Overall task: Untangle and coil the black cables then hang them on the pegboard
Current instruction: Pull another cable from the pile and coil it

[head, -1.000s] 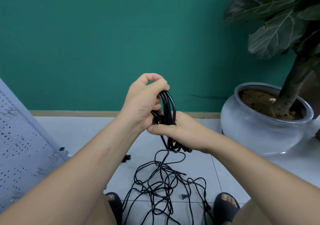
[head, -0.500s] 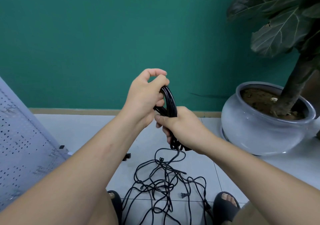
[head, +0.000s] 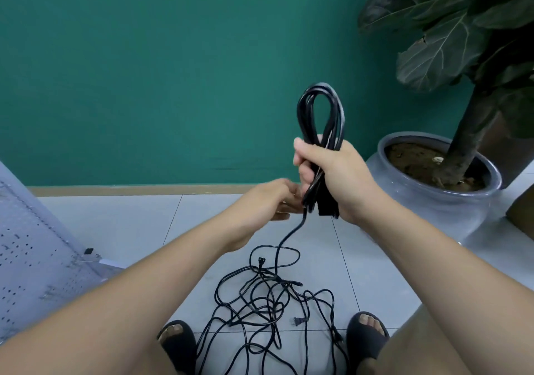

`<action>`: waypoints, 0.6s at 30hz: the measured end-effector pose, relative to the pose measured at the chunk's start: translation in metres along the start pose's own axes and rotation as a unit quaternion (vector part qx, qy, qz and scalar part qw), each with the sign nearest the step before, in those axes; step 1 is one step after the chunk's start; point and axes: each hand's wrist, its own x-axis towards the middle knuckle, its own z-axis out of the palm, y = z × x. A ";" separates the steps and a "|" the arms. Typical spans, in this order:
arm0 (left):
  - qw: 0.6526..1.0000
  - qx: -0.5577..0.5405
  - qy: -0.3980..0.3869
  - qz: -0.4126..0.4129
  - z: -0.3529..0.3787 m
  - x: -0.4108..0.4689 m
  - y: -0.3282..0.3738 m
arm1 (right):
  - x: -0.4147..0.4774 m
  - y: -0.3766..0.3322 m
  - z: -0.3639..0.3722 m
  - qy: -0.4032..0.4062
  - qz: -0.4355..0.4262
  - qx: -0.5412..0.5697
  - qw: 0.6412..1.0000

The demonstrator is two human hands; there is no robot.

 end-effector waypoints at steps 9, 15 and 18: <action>0.994 0.095 -0.044 -0.037 0.036 -0.007 -0.052 | 0.007 -0.011 -0.021 0.155 -0.073 0.070 0.983; 0.976 0.184 -0.112 -0.038 0.043 -0.019 -0.051 | 0.012 -0.014 -0.035 0.238 -0.108 -0.033 0.965; 0.954 0.291 -0.065 0.035 0.034 -0.024 -0.036 | 0.016 -0.013 -0.042 0.232 -0.105 -0.119 0.960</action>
